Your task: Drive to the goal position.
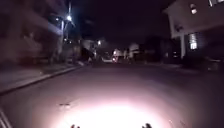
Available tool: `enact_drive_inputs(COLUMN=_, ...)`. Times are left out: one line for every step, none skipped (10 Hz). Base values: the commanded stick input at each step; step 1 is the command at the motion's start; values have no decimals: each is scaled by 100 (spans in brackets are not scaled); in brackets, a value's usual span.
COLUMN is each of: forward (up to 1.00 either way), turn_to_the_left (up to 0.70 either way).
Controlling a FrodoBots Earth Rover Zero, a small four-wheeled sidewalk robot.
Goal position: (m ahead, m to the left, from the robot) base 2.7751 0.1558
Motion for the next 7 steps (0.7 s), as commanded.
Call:
enact_drive_inputs(forward=85, turn_to_the_left=0)
enact_drive_inputs(forward=85, turn_to_the_left=0)
enact_drive_inputs(forward=85, turn_to_the_left=0)
enact_drive_inputs(forward=85, turn_to_the_left=-14)
enact_drive_inputs(forward=85, turn_to_the_left=-32)
enact_drive_inputs(forward=85, turn_to_the_left=-14)
enact_drive_inputs(forward=85, turn_to_the_left=0)
